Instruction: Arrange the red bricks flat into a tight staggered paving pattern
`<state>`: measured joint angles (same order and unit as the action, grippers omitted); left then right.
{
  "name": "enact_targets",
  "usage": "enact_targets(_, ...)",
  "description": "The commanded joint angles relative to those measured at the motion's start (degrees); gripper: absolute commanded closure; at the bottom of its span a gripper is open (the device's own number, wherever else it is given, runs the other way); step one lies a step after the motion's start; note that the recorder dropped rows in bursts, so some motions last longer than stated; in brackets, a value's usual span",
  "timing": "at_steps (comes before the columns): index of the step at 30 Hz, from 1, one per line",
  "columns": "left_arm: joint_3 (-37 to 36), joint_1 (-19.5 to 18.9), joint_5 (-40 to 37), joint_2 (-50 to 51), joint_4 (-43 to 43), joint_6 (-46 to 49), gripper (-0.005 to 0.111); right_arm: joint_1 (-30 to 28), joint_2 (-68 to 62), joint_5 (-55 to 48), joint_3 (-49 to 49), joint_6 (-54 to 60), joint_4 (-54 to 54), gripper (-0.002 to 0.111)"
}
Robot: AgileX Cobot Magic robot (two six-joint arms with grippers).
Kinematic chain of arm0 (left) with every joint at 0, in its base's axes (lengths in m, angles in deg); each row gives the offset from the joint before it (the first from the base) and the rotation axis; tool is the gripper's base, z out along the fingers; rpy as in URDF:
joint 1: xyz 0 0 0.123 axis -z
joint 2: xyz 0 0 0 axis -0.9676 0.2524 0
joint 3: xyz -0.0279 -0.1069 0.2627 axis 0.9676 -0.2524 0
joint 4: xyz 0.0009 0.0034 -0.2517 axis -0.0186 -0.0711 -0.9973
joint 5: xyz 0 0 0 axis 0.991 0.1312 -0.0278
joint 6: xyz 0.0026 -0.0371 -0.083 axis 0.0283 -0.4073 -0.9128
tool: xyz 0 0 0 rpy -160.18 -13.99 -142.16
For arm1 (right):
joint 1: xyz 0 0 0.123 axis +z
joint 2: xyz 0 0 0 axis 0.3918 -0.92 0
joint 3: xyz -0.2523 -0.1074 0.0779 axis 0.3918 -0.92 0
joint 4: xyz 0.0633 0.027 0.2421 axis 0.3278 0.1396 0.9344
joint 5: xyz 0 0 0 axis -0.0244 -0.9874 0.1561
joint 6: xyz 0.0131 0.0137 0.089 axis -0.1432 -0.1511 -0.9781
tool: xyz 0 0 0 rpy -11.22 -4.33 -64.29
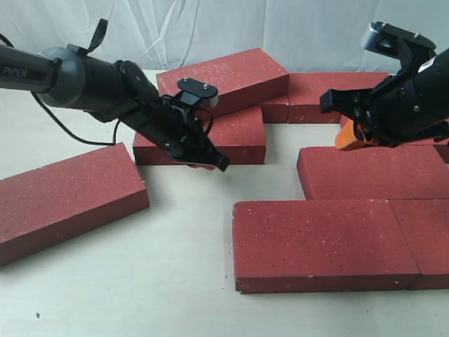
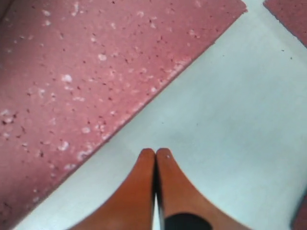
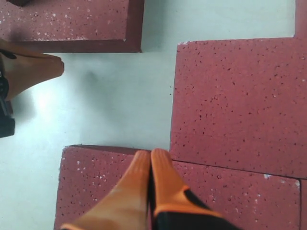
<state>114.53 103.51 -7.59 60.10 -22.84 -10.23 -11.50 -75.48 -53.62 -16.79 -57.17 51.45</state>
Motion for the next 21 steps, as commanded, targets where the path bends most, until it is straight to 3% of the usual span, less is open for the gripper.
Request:
enact_targets(1, 0.2, 0.0, -3.1, -1.8, -0.2, -0.3, 0.107, -0.1, 0.6, 0.2, -0.3, 0.4, -0.7, 0.109)
enact_targets(9, 0.2, -3.1, -9.3, -7.8, -0.1, -0.5, 0.107, -0.1, 0.5, 0.5, -0.3, 0.4, -0.7, 0.109)
enact_targets(21, 0.2, -15.8, -12.9, -12.9, -0.3, -2.5, 0.107, -0.1, -1.0, 0.8, -0.3, 0.4, 2.6, 0.109)
